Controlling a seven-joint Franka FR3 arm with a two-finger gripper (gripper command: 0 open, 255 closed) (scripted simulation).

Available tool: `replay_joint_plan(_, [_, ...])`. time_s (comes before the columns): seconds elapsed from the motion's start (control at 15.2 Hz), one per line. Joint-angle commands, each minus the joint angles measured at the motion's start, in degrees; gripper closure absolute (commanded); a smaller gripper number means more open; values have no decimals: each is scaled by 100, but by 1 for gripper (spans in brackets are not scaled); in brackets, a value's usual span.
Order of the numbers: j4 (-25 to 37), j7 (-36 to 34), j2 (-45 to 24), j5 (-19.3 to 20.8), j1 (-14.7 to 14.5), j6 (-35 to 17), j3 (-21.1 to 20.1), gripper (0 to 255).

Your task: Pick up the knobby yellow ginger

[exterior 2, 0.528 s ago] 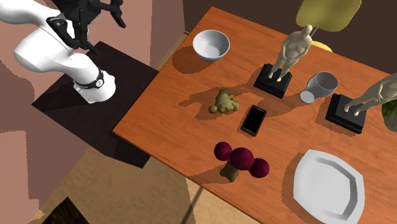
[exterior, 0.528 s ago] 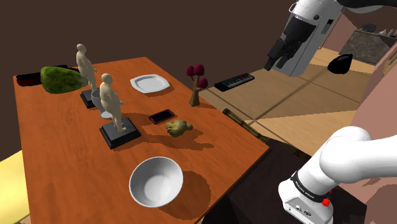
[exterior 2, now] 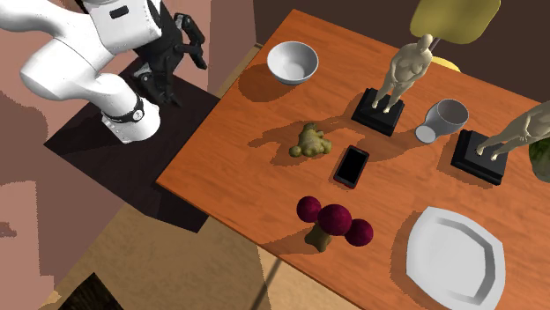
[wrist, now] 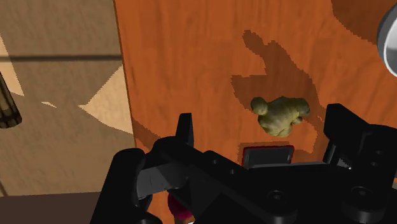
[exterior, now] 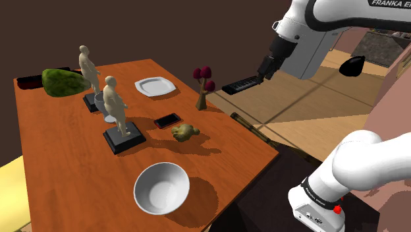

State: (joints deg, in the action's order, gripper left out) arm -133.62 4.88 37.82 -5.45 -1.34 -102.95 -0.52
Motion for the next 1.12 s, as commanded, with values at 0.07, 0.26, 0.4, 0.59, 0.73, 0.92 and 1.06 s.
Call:
replay_joint_plan(0.07, [-76,369,-465,-7,-128,-469,30,0])
replay_joint_plan(0.26, [-98,721,-989,-25,-256,-935,45,0])
replay_joint_plan(0.4, [-78,954,-1359,-42,-337,-1230,47,0])
replay_joint_plan(0.59, [2,1298,-1935,-72,-453,-1646,38,0])
replay_joint_plan(0.73, [87,1524,-2332,-93,-525,-1903,22,0])
replay_joint_plan(0.92, [259,1853,-2937,-121,-624,-2256,-15,0])
replay_joint_plan(1.06, [403,2064,-3346,-134,-684,-2468,-51,0])
